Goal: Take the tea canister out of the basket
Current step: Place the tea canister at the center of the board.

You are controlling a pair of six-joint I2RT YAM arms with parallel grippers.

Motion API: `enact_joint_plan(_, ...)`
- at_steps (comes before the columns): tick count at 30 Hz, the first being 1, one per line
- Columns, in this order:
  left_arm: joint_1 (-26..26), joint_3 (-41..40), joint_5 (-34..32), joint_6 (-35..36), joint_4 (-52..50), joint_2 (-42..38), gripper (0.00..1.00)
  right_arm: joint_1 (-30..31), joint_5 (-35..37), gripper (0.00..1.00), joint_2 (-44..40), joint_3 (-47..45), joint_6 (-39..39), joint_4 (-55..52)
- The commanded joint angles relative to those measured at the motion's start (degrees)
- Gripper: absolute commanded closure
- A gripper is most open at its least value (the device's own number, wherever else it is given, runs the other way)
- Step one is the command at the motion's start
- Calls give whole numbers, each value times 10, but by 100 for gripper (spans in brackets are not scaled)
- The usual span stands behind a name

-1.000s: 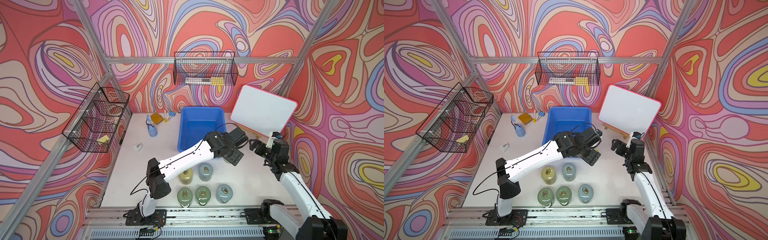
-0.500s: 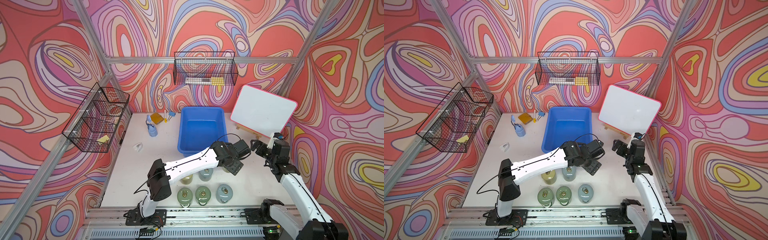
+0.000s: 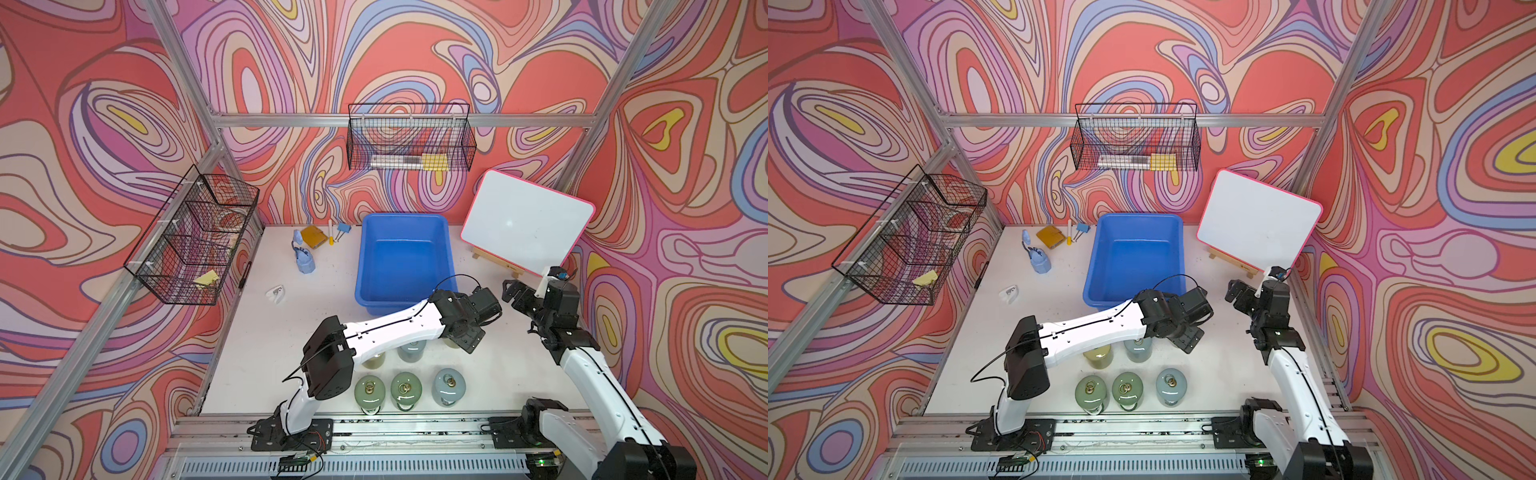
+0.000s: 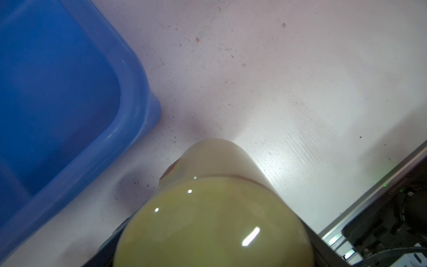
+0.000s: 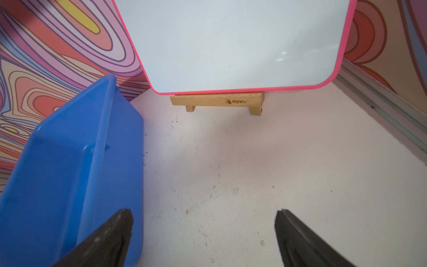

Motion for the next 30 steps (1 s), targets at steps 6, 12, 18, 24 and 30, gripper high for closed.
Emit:
enact_joint_plan(6, -3, -1, -33, -14, 40, 23, 68, -2, 25, 2, -1, -7, 5, -6)
enact_joint_plan(12, -3, -7, -43, -13, 46, 36, 68, -2, 27, 2, -2, -6, 6, -6)
enact_joint_plan(18, -3, -9, -35, -16, 48, 52, 68, -2, 31, 2, -5, -8, 5, -8)
enact_joint_plan(24, -3, -15, -28, -23, 52, 61, 68, -2, 33, 2, -9, -8, 6, -10)
enact_joint_plan(30, -3, -22, -22, -26, 56, 67, 68, -2, 34, 2, -10, -8, 6, -10)
